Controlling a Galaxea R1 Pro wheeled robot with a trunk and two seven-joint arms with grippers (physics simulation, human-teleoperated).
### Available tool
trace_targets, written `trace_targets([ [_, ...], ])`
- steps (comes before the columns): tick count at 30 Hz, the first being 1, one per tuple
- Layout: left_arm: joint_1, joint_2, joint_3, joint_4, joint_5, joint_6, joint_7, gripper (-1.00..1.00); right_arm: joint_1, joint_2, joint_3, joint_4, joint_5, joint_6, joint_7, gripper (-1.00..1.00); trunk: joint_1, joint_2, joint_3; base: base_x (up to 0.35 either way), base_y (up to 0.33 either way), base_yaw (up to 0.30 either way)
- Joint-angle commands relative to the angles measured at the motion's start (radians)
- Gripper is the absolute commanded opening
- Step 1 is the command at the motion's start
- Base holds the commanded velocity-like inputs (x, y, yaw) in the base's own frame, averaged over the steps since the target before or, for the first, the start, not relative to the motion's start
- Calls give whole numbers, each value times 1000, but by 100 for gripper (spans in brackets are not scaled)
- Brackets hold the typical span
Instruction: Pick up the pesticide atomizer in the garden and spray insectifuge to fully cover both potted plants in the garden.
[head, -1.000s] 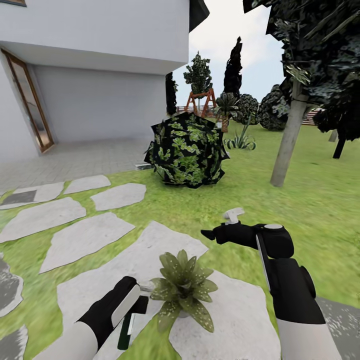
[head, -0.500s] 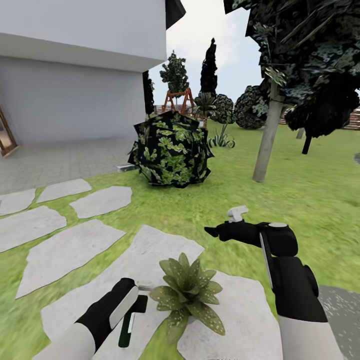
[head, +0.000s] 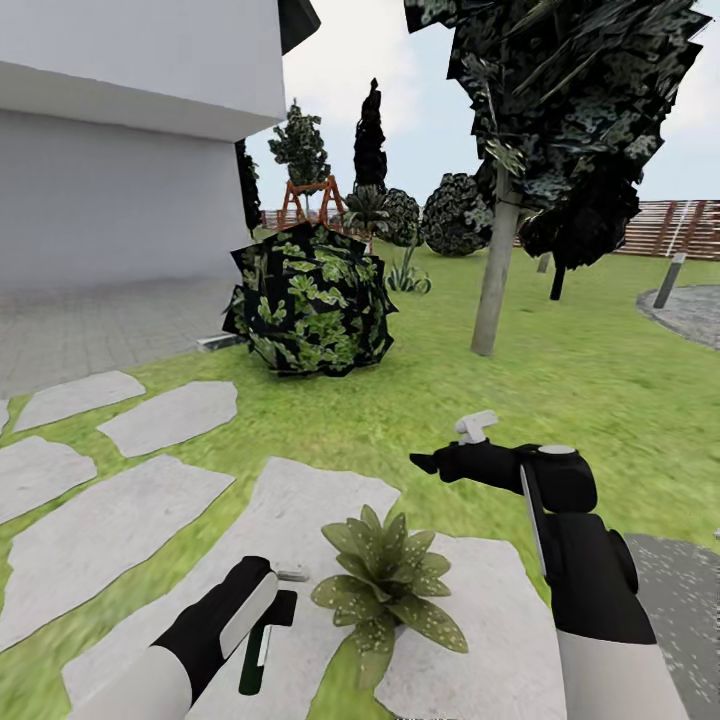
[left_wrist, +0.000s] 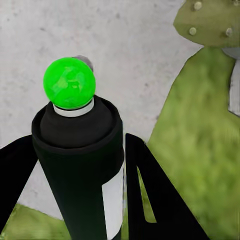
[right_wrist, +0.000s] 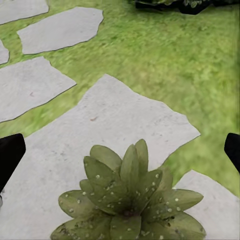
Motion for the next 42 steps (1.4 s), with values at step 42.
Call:
trace_targets([
  [42,32,4,-342,-5,-65,-151,-103,-100,-1,-1,-11,-1,10,24,9,100,0,0,-1,56,93,-107],
])
